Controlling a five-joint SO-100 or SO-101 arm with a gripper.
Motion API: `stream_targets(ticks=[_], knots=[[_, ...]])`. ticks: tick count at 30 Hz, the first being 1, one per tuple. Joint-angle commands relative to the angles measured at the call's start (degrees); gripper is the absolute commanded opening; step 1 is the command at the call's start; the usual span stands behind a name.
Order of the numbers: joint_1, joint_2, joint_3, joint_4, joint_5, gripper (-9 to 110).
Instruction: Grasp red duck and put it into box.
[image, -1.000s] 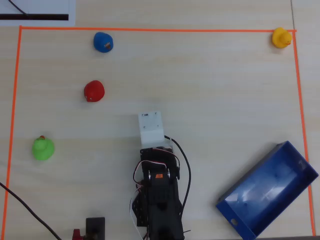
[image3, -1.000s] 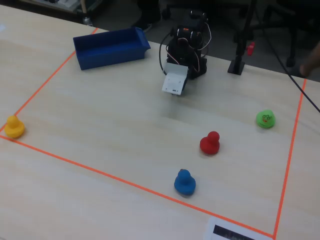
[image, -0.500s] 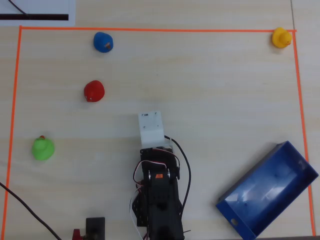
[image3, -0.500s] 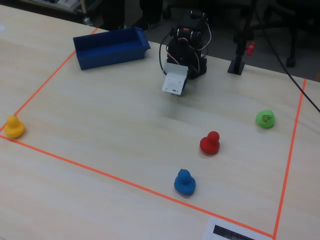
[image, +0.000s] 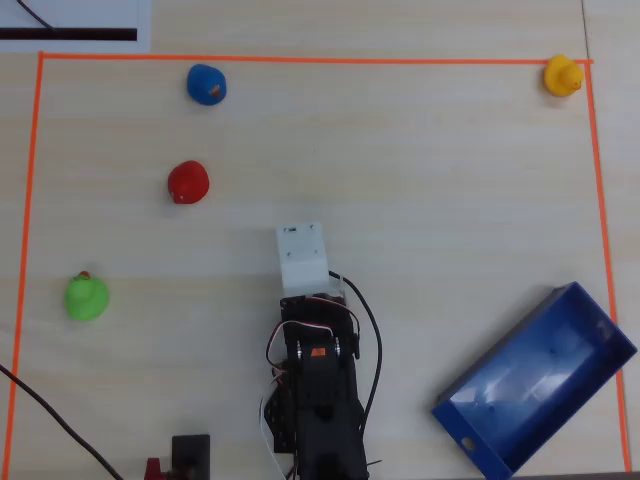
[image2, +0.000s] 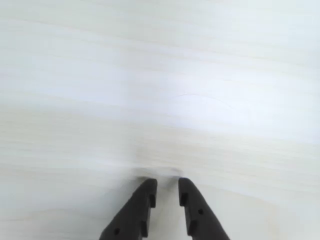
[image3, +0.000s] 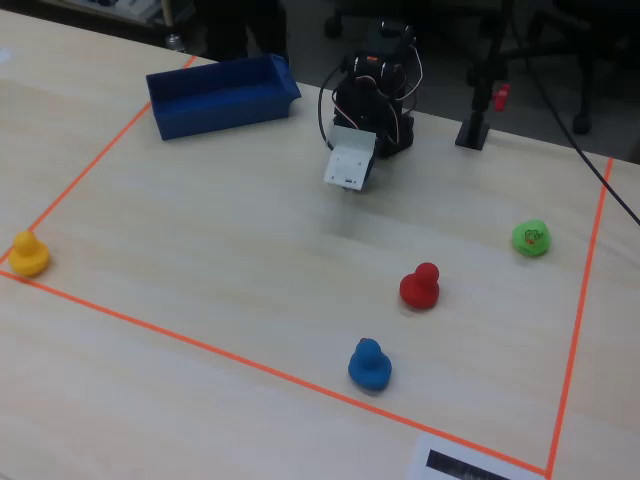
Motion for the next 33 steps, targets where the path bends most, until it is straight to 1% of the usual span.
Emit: stream_targets(ticks=[1, 23, 26, 28, 31, 33], knots=[[0.18, -0.09, -0.09, 1.23, 0.0, 3], [0.09, -0.09, -0.09, 1.23, 0.0, 3], [-2.46, -0.09, -0.09, 1.23, 0.0, 3], [-2.2, -0.09, -0.09, 1.23, 0.0, 3], [-1.14, -0.09, -0.09, 0.7, -3.78, 4], [-2.29, -1.23, -0.18, -3.87, -5.36, 4]])
